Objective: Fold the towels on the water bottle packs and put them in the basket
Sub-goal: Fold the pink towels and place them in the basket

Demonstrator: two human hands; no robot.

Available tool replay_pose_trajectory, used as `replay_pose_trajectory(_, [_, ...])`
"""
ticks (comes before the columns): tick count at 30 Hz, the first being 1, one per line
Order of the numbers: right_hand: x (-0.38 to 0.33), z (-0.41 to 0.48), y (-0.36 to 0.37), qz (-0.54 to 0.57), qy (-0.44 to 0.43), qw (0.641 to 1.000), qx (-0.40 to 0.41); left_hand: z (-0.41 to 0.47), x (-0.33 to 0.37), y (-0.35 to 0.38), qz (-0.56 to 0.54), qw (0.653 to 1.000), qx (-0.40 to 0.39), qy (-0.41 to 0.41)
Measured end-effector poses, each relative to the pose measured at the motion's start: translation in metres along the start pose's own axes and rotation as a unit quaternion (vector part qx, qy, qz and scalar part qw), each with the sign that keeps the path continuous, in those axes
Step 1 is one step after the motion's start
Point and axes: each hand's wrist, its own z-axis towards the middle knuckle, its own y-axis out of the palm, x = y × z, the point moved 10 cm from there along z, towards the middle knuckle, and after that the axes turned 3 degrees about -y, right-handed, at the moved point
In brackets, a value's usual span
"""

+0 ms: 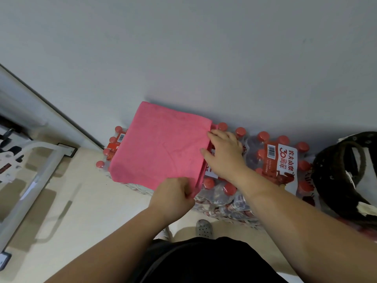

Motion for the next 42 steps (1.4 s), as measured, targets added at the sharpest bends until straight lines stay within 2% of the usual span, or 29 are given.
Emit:
replay_pose_trajectory(4, [-0.006, -0.012, -0.03, 0.026, -0.025, 0.993, 0.113, -0.007, 0.001, -0.006, 0.004, 1.0, 0.017, 0.017])
replay_pose_trajectory(6, [0.0, -0.013, -0.024, 0.007, -0.01, 0.996, 0.084, -0.006, -0.002, 0.004, 0.027, 1.0, -0.009, 0.011])
replay_pose_trajectory(9, [0.011, -0.012, 0.004, -0.055, 0.02, 0.998, -0.022, 0.0, -0.008, 0.022, 0.053, 0.997, -0.061, 0.004])
replay_pose_trajectory(12, [0.01, -0.01, 0.009, -0.081, 0.025, 0.996, -0.032, 0.003, -0.009, 0.025, 0.047, 0.995, -0.084, -0.004])
replay_pose_trajectory(16, [-0.003, 0.003, 0.002, -0.088, 0.037, 0.995, -0.004, 0.01, -0.009, -0.012, 0.031, 0.999, -0.026, 0.004])
replay_pose_trajectory(20, [-0.002, 0.022, 0.004, -0.06, 0.1, 0.993, -0.013, 0.031, -0.031, -0.072, 0.054, 0.996, 0.065, 0.006])
replay_pose_trajectory(23, [0.007, 0.027, -0.002, -0.012, 0.148, 0.988, 0.039, 0.053, -0.042, -0.111, 0.07, 0.99, 0.12, 0.037])
replay_pose_trajectory(27, [0.016, 0.018, -0.003, -0.019, 0.193, 0.979, 0.063, 0.084, -0.054, -0.14, 0.143, 0.976, 0.148, 0.072])
replay_pose_trajectory(31, [0.019, 0.016, 0.008, -0.088, 0.23, 0.969, 0.022, 0.116, -0.07, -0.139, 0.209, 0.972, 0.079, 0.076])
replay_pose_trajectory(36, [0.001, 0.032, 0.001, -0.159, 0.195, 0.966, 0.061, 0.138, -0.104, -0.111, 0.277, 0.955, -0.019, 0.103])
replay_pose_trajectory(39, [-0.009, 0.05, 0.007, -0.163, 0.154, 0.974, 0.044, 0.14, -0.109, -0.108, 0.282, 0.952, -0.026, 0.114])
replay_pose_trajectory(42, [-0.008, 0.064, 0.006, -0.196, 0.148, 0.969, 0.026, 0.148, -0.099, -0.123, 0.279, 0.951, 0.009, 0.134])
